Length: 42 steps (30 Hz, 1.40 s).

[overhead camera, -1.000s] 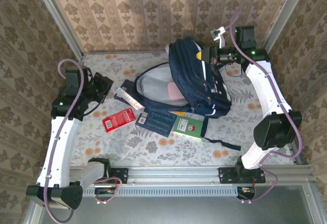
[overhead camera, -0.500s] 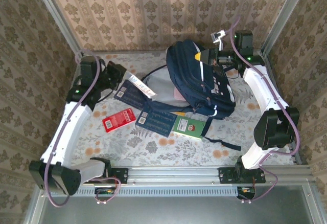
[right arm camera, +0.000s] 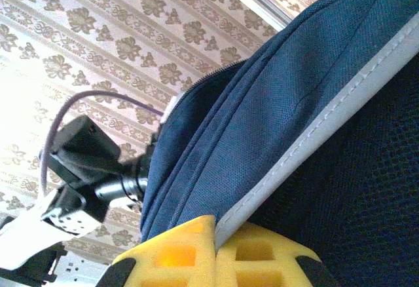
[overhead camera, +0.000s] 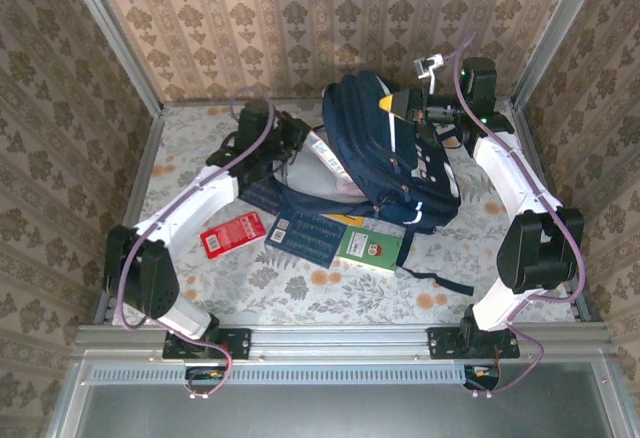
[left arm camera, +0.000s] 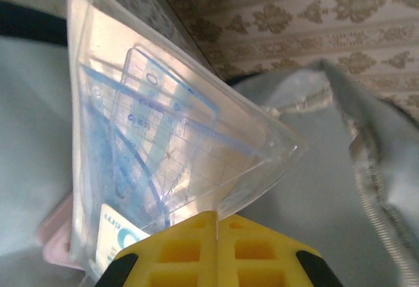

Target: Pack the student bag

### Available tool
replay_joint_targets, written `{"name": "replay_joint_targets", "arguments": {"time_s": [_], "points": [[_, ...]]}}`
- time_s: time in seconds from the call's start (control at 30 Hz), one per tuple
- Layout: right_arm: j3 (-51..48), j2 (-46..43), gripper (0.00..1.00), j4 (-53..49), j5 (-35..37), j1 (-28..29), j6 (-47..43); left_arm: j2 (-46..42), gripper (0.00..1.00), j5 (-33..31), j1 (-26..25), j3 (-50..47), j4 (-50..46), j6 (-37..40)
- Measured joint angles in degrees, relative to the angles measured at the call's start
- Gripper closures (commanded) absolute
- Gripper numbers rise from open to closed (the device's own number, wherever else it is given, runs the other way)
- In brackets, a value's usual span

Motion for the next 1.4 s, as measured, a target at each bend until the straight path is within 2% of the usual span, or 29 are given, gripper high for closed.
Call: {"name": "replay_joint_targets", "arguments": {"time_s": [0.17,0.3,0.4,0.53,0.57,0.63,0.8,1.07,1.4], "points": [[-0.37,0.0,1.0,4.31,-0.22,0.04,4.44,4.57,1.0,-2.38,-6.05,0.0,7.87,-3.02],[-0.48,0.0,1.0,7.13,-0.63,0.17,7.26,9.9,1.0,-3.08,-9.01,1.18,12.13,-5.51],[-0.48,0.0,1.0,8.63,-1.07,0.39,8.55,14.86,0.79,-2.78,-10.49,3.19,14.21,-7.02],[-0.63,0.0,1.0,8.48,-1.11,0.35,9.03,18.88,0.36,-0.04,-11.52,5.44,16.06,-8.11],[-0.7,0.0,1.0,8.39,-1.11,0.31,9.01,18.95,0.31,0.44,-11.54,5.49,15.91,-8.07],[-0.81,-0.02,1.0,8.31,-1.07,0.26,8.92,18.88,0.26,1.33,-11.54,6.01,14.82,-7.06],[-1.27,-0.87,1.0,7.02,-0.5,-0.35,7.1,15.96,0.26,3.02,-10.1,6.34,7.96,-2.58],[-2.25,-3.3,1.0,0.35,3.32,-1.03,0.46,4.07,0.27,4.96,-5.95,2.78,-2.54,3.39],[-2.25,-4.85,1.0,-9.88,8.94,-0.9,-8.26,-10.75,0.27,2.56,1.11,-4.44,-20.24,12.7]]}}
